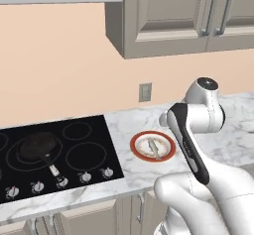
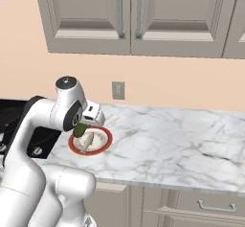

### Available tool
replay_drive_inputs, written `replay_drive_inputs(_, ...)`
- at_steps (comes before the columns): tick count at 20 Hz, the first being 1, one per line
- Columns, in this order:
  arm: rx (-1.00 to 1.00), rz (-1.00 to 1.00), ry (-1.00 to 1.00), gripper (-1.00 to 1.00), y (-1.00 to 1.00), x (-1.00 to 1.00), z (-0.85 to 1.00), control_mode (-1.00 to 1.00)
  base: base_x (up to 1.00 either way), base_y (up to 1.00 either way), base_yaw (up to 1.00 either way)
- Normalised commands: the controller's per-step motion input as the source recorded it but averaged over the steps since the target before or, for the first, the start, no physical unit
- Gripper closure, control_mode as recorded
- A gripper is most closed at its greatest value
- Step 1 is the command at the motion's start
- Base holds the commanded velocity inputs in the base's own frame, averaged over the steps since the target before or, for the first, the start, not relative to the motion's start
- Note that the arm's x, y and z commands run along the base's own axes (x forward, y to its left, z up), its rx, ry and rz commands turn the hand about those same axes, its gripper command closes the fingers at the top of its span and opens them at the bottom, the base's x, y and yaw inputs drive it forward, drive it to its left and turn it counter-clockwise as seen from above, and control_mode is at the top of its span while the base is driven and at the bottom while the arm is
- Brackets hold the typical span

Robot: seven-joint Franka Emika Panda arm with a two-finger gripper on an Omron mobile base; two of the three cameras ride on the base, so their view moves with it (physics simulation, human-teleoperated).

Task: Place the fish on the plate and place the cucumber on the same plate.

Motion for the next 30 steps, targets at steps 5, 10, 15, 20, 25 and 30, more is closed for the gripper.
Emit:
replay_drive_inputs(5,0.0,0.09,0.03,1.0,-0.07,0.11,-0.16,-1.0,0.0,0.0,0.0)
replay_drive_inputs(10,0.0,0.24,0.02,1.0,0.0,0.15,-0.13,-1.0,0.0,0.0,0.0)
replay_drive_inputs(15,0.0,0.36,0.0,1.0,0.0,0.3,-0.08,-1.0,0.0,0.0,0.0)
replay_drive_inputs(20,-0.01,0.16,0.0,1.0,0.0,0.16,-0.18,-1.0,0.0,0.0,0.0)
replay_drive_inputs(25,0.0,0.04,0.04,1.0,0.0,0.37,-0.46,-1.0,0.0,0.0,0.0)
replay_drive_inputs(30,0.0,0.01,0.12,1.0,0.01,0.57,-0.54,-1.0,0.0,0.0,0.0)
